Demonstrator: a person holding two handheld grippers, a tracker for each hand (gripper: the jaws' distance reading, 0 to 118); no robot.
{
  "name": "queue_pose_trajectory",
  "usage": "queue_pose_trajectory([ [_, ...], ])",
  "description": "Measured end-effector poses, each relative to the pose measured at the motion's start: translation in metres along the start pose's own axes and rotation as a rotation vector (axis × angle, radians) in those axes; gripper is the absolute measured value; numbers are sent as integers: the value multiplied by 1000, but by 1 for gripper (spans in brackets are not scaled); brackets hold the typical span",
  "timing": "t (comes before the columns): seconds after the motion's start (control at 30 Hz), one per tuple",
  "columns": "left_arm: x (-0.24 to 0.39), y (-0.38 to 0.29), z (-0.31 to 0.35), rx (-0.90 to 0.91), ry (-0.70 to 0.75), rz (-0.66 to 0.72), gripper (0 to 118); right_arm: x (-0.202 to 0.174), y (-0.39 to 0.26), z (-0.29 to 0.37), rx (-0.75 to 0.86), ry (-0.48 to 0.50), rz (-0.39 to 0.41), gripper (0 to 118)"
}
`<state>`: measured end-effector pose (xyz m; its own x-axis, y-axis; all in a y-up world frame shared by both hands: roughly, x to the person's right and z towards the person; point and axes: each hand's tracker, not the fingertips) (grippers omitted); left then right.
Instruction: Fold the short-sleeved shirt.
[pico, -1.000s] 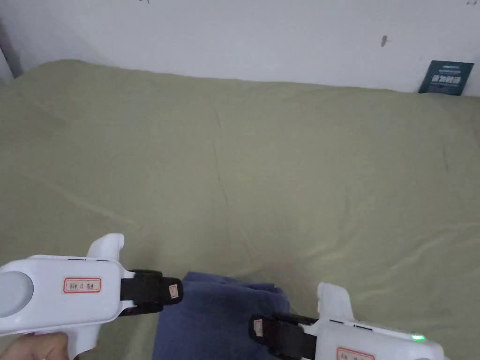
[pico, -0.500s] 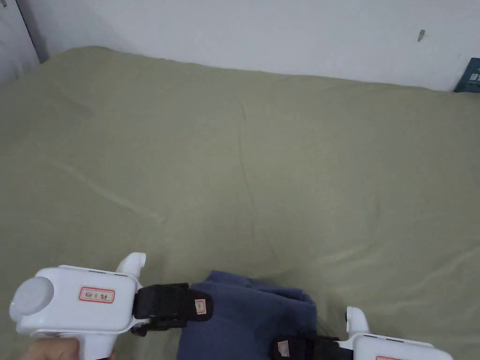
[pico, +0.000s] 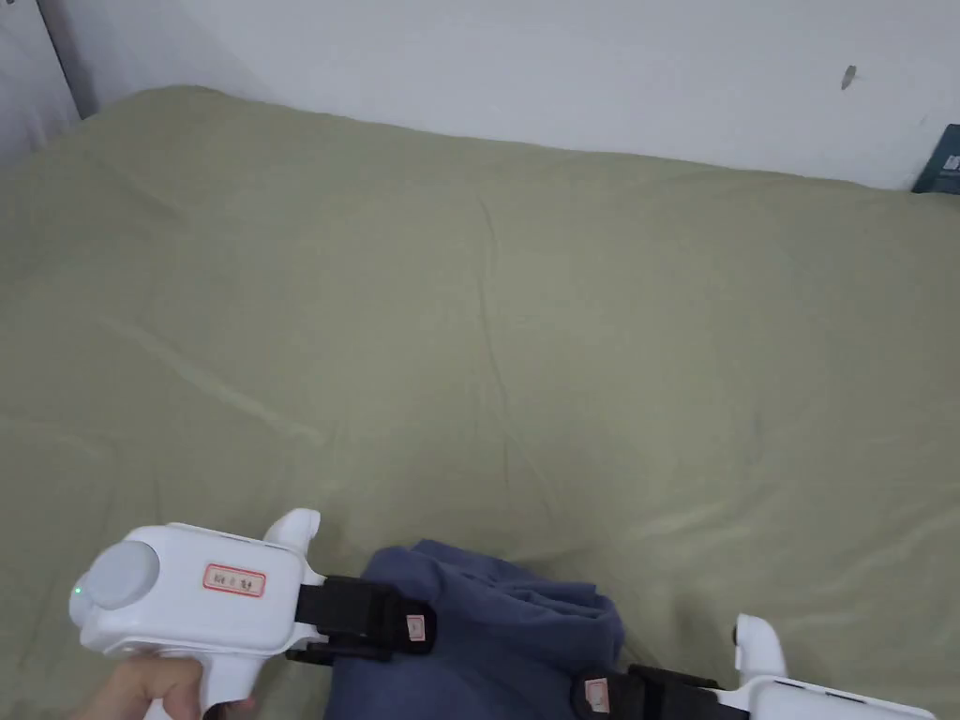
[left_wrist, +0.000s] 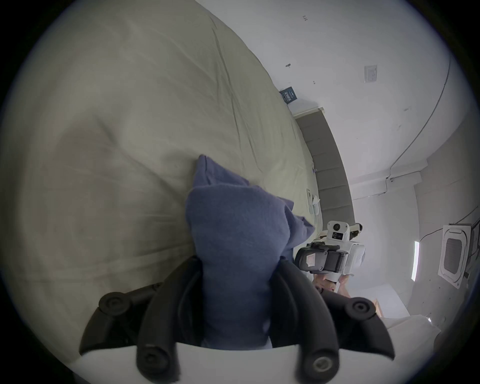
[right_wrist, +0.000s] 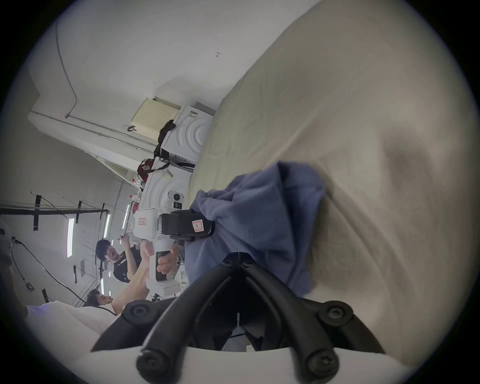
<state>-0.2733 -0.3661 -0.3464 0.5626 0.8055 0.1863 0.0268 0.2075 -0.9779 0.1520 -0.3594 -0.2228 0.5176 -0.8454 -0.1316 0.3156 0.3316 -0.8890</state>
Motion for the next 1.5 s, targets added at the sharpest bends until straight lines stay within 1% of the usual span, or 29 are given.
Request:
queue_pose_trajectory([
  [0.03, -2, 2, 11, 23, -8, 17, 34, -2, 2, 5, 12, 2, 5, 1],
  [0.1, -11, 11, 48, 65, 26, 20, 34, -12, 8, 18, 51, 0, 33, 1],
  [0.2, -27, 29, 117, 125, 151, 37, 34, -21, 19, 37, 106, -16, 62, 1],
  [0.23, -35, 35, 138, 148, 174, 55, 34, -23, 22, 42, 118, -20, 65, 1],
  [0.3, -49, 51, 188, 184, 270, 76, 34, -28, 31, 53, 158, -38, 73, 1],
  [0.37, -68, 67, 228, 202, 316, 82, 34, -31, 39, 61, 186, -61, 84, 1],
  [0.4, -81, 77, 243, 203, 316, 94, 34, -33, 43, 65, 201, -76, 94, 1],
  [0.53, -111, 106, 268, 196, 361, 129, 34, -37, 55, 75, 241, -140, 110, 1],
  [0.6, -114, 116, 271, 174, 367, 121, 34, -38, 60, 78, 254, -146, 104, 1],
  [0.63, -114, 120, 272, 156, 367, 119, 38, -38, 61, 80, 259, -148, 100, 1],
  [0.7, -110, 126, 275, 154, 444, 101, 90, -36, 65, 82, 262, -159, 100, 1],
  [0.73, -104, 127, 279, 163, 457, 72, 109, -36, 65, 83, 260, -164, 102, 1],
  [0.77, -97, 124, 285, 217, 474, 41, 118, -37, 66, 84, 256, -168, 105, 1],
  [0.83, -86, 121, 299, 261, 459, 27, 118, -36, 66, 88, 253, -160, 115, 1],
  [1.0, -40, 97, 309, 321, 557, -17, 118, -38, 70, 100, 259, -142, 143, 2],
  [1.03, -29, 94, 305, 340, 605, -67, 117, -40, 71, 104, 263, -140, 155, 2],
  [1.07, -14, 89, 296, 358, 606, -115, 113, -44, 72, 108, 270, -136, 166, 2],
  [1.1, 5, 83, 283, 377, 627, -166, 102, -47, 75, 114, 283, -146, 181, 2],
  [1.13, 21, 79, 270, 398, 617, -200, 81, -53, 78, 118, 312, -200, 225, 2],
  [1.17, 41, 71, 251, 422, 539, -179, 33, -62, 81, 122, 338, -250, 274, 2],
  [1.2, 65, 64, 230, 465, 536, -188, 0, -72, 84, 125, 374, -297, 300, 2],
  [1.23, 84, 60, 211, 480, 527, -227, 0, -83, 87, 127, 408, -366, 331, 2],
  [1.27, 109, 54, 187, 521, 551, -273, 0, -95, 90, 129, 445, -437, 387, 2],
  [1.3, 133, 46, 164, 558, 508, -274, 0, -108, 91, 129, 489, -526, 434, 2],
  [1.33, 153, 42, 145, 587, 480, -299, 0, -118, 92, 129, 516, -583, 490, 2],
  [1.37, 176, 36, 124, 625, 444, -305, 0, -132, 90, 127, 562, -614, 509, 2],
  [1.43, 222, 23, 87, 720, 473, -357, 0, -149, 88, 127, 635, -662, 544, 2],
  [1.47, 231, 25, 74, 760, 489, -418, 0, -157, 86, 126, 673, -699, 567, 2],
  [1.5, 250, 19, 60, 820, 538, -461, 0, -156, 88, 126, 712, -725, 604, 2],
])
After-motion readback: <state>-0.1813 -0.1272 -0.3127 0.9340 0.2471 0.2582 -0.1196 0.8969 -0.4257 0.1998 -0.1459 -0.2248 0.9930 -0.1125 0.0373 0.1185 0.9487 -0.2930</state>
